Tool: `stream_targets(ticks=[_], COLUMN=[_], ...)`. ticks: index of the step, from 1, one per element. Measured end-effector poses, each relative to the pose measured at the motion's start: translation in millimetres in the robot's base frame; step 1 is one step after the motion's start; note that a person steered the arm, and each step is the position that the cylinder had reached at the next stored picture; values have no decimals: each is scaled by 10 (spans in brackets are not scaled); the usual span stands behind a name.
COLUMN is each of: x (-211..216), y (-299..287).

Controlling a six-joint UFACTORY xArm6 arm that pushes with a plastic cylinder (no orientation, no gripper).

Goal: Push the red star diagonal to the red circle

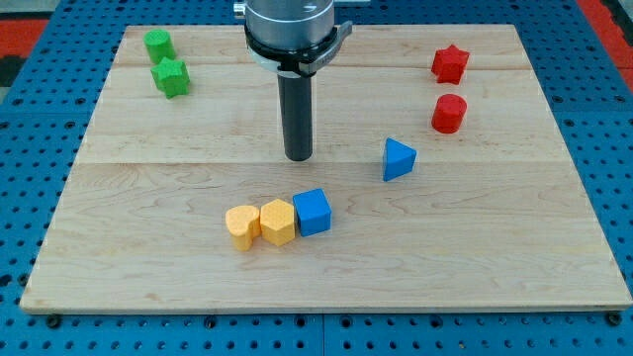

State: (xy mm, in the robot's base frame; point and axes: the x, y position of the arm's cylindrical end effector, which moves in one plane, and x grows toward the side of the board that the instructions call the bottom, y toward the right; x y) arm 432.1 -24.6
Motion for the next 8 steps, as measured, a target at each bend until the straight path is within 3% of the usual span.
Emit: stream_targets(ticks=[1, 3, 4, 5, 6, 8], x=[153, 663, 354, -399, -1090, -1472], y=[255, 1354, 2230, 2604, 2636, 2374])
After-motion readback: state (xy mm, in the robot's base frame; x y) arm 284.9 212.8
